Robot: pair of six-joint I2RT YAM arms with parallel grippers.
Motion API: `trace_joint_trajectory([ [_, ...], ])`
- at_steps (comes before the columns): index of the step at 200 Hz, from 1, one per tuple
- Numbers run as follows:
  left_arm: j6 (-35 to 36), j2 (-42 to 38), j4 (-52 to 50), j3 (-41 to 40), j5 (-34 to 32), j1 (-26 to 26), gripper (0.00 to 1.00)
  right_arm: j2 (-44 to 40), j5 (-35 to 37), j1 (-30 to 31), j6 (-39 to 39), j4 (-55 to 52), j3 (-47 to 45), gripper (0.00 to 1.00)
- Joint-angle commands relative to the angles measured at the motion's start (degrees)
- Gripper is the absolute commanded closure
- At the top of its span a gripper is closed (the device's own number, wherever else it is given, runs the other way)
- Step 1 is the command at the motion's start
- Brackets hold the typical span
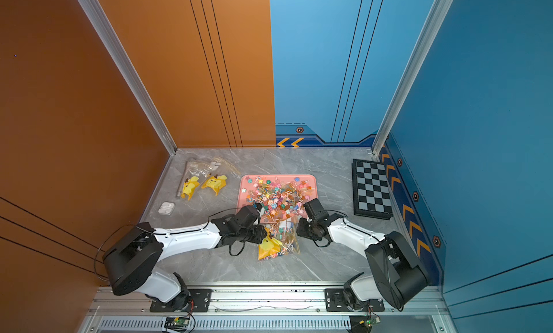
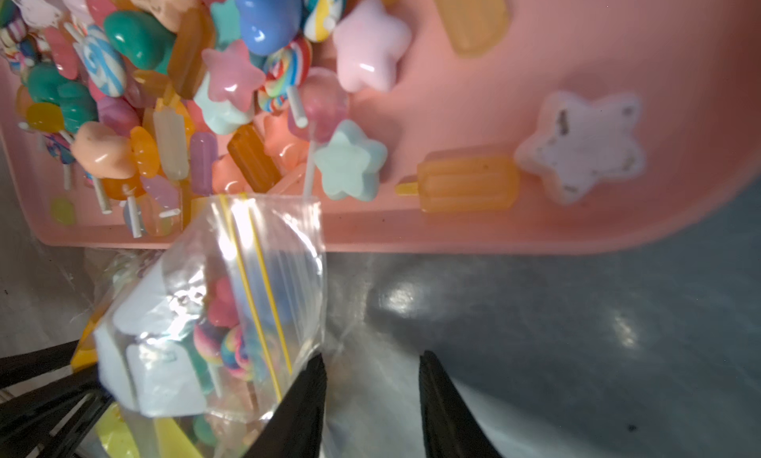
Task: Pour candies out of the ziploc bag
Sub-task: Move the ziploc bag to the center of the board.
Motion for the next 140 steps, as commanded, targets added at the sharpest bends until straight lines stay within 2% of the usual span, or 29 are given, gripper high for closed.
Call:
trace_joint_trajectory([
  [1,1.84,-3.6,-3.41,2.37,-2.88,-0.9,0.71,-1.79,-3.26,0.47,0.74,3.15,-0.92,0.6],
  [22,2.49,-5.7,-4.86,3.7,-3.93,-1.39,0.65,-2.04,-5.98,0.43,2.26,6.98,-2.09,0.59],
  [58,3.29,-8.13,-5.24,4.86,-4.56,-1.92,0.61,-1.76,-10.2,0.56,5.69,15.15,-4.42,0.59],
  [102,3.32,-8.19,-5.42,4.85,-4.96,-2.02,0.61,-3.62,-12.74,0.22,7.81,20.03,-6.07,0.6],
  [140,3.24,-8.24,-5.41,5.02,-5.14,-1.98,0.6,-6.21,-16.36,-1.56,12.22,28.84,-9.48,0.6],
])
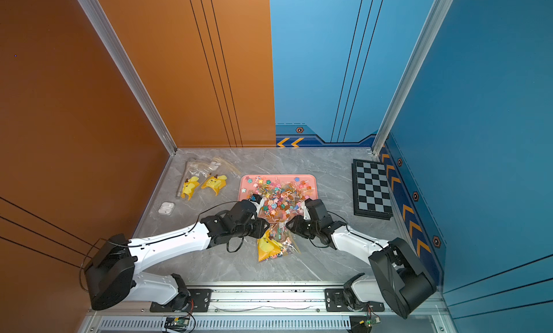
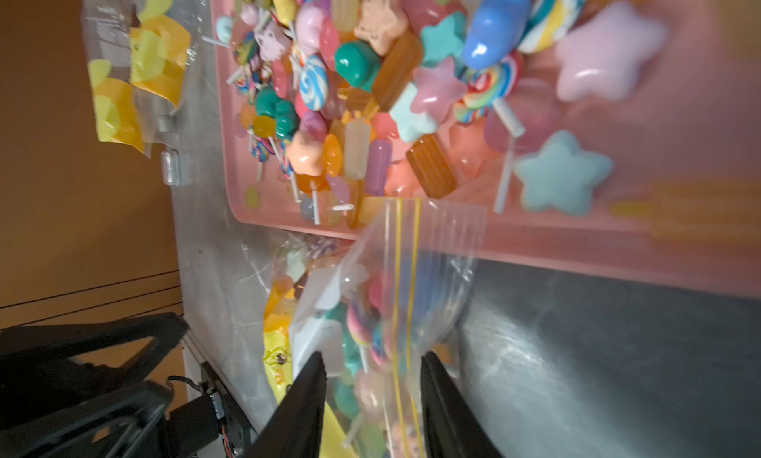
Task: Pour candies out of the ziploc bag
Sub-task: Move the ziploc bag to the center of the board.
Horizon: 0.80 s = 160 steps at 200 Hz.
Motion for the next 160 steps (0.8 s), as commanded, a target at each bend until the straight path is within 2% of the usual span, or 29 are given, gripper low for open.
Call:
trace_joint_trajectory([
  [1,0.93,-0.49,-1.37,0.96,-1.79,-0.47,0.6,-1.77,-3.18,-0.99,3.76,7.51,-2.14,0.6],
  [54,0.9,-0.06,-1.38,1.18,-1.66,-0.5,0.6,-1.85,-1.52,-2.17,0.59,1.26,-1.34,0.61],
  [84,0.96,-0.46,-1.35,0.66,-2.02,-0.49,0.6,-4.96,1.34,-5.57,-4.11,-8.11,0.01,0.62],
  [110,0.73,-0.3,-1.22,0.5,-2.28,-0.49,0.6,-7.19,1.97,-9.3,-6.76,-12.09,-0.46,0.62],
  [132,0.41,0.43,-0.63,0.76,-1.85,-0.5,0.6,-6.91,0.92,-10.9,-7.57,-13.11,-1.25,0.62],
  [160,0.23,1.54,-0.32,1.41,-1.38,-0.77,0.6,-5.37,-0.97,-9.68,-6.71,-10.19,-2.62,0.62],
])
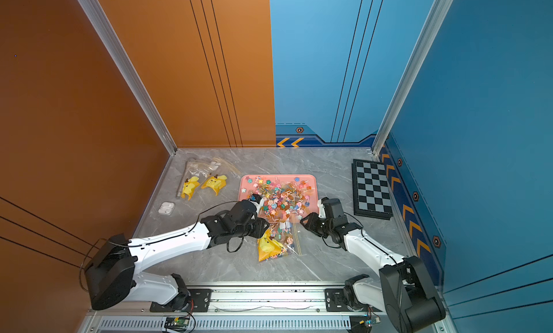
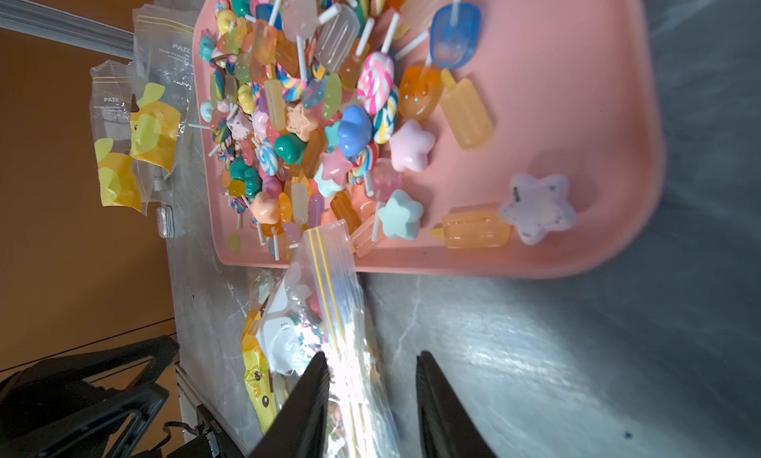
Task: Pour candies out of the ziploc bag
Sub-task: Move the ziploc bag to the center of the board.
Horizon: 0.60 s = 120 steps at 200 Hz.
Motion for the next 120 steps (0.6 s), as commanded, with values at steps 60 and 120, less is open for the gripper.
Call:
trace_joint_trajectory([
  [60,0.06,2.2,-0.34,2.15,-0.56,-1.45,0.6,6.71,-2.78,5.97,0.19,4.45,-0.13,0.67],
  [120,0.26,2.03,-0.17,1.82,-0.79,-1.31,0.6,4.56,-3.45,7.47,1.68,5.52,0.8,1.0],
])
